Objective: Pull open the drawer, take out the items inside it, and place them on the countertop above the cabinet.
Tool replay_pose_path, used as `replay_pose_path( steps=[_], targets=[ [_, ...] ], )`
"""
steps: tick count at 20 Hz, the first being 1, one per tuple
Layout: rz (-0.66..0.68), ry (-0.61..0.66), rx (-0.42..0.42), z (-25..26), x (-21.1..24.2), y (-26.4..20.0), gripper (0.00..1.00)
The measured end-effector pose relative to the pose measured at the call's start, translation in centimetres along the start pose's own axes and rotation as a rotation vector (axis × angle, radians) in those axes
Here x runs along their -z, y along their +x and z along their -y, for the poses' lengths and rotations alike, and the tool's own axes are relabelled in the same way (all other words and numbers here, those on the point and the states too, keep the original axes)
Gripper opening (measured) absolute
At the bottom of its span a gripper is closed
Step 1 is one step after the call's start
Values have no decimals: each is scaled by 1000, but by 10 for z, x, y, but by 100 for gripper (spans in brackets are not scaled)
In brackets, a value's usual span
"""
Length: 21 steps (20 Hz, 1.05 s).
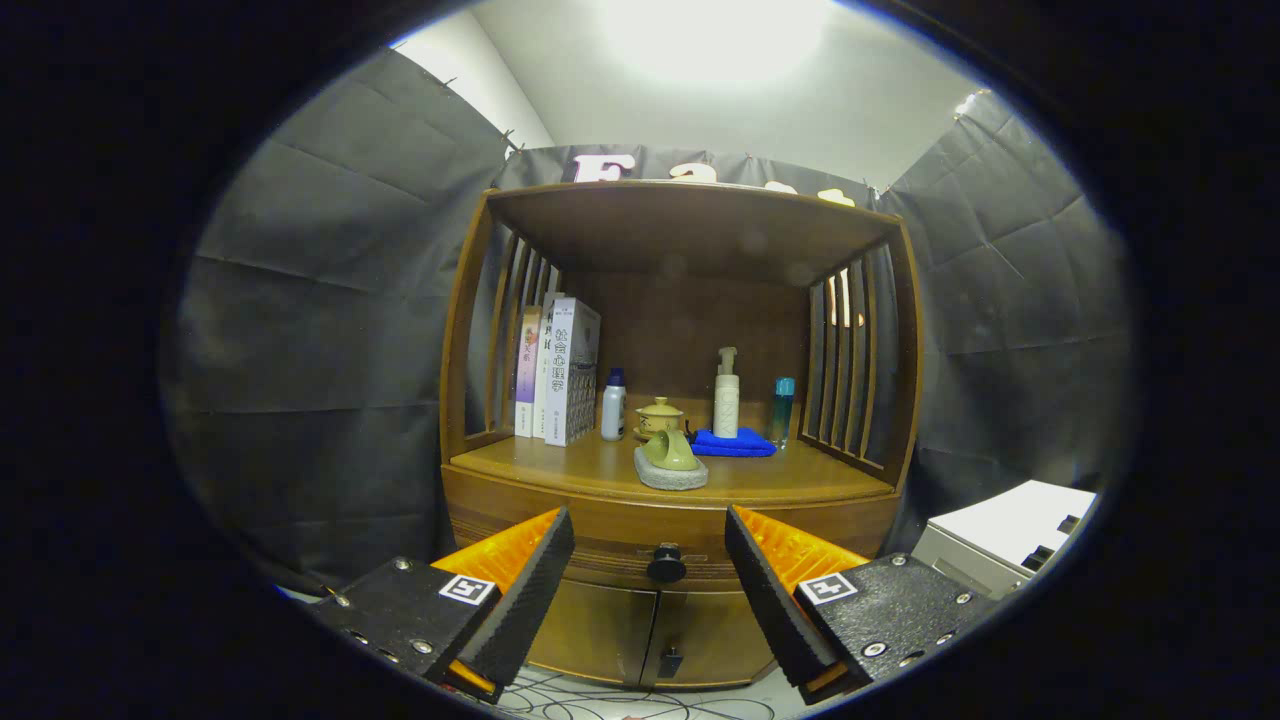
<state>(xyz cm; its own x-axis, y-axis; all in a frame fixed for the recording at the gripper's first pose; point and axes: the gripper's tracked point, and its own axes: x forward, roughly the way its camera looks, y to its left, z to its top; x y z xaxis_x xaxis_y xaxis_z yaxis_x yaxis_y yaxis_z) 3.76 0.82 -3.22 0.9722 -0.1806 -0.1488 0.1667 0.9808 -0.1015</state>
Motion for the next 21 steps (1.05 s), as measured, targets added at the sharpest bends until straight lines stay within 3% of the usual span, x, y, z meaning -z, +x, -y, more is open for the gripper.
replay_pose_path(
  steps=[8,21],
  targets=[
    [7,-5,-53,-16,-10,-25,94],
    [13,9,-28,0,-13,-27,95]
  ],
)
